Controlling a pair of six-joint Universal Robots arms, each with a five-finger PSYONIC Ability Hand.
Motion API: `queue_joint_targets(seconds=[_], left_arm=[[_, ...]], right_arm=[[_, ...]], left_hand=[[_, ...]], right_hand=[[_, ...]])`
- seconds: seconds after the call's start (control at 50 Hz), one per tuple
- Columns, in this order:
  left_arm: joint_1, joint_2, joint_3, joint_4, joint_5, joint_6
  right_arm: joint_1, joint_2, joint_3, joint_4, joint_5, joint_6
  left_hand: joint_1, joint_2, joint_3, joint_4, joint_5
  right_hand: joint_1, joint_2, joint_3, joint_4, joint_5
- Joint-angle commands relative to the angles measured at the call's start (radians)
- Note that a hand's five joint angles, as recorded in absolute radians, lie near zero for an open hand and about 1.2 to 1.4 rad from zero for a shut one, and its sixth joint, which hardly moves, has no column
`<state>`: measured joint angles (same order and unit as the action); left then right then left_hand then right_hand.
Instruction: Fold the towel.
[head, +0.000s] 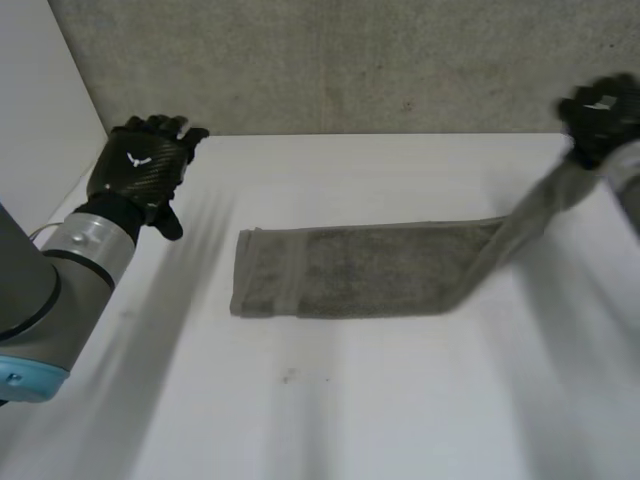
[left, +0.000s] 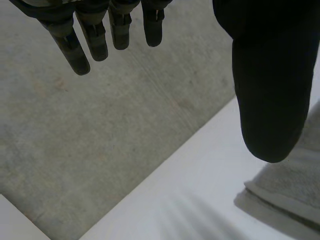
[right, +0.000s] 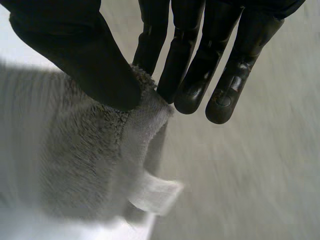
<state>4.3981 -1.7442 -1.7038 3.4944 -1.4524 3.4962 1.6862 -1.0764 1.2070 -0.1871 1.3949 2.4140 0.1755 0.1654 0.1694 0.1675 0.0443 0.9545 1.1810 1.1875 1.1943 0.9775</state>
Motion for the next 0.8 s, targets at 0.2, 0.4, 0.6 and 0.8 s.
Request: queue_joint_targets(seconds=[0.2,0.4,0.6,0.8], left_arm=[[0.066,0.003,-0.016,0.003,0.0,-0.028],[0.069,-0.021,-0.016,0.006,0.001,-0.028],[0.047,-0.075,-0.01,0.009,0.004,-0.029],[-0.12,-0.182,0.075,0.014,0.006,-0.054]], right_arm=[[0.604,0.328,-0.152,-0.011,-0.2,-0.101],[0.687,0.47,-0.248,-0.005,-0.172,-0.095],[0.672,0.273,-0.187,0.006,-0.042,0.107],[0.463,-0.014,0.12,0.047,-0.004,0.361]], left_hand=[[-0.001,0.009,0.005,0.007,-0.044],[-0.001,0.009,0.005,0.007,-0.044],[-0.001,0.009,0.005,0.007,-0.044],[0.006,0.016,0.012,0.014,-0.038]], right_hand=[[0.442,0.215,0.209,0.202,0.244],[-0.013,-0.24,-0.247,-0.253,-0.211],[-0.78,-1.006,-1.013,-1.02,-0.978],[-0.78,-1.006,-1.013,-1.02,-0.978]])
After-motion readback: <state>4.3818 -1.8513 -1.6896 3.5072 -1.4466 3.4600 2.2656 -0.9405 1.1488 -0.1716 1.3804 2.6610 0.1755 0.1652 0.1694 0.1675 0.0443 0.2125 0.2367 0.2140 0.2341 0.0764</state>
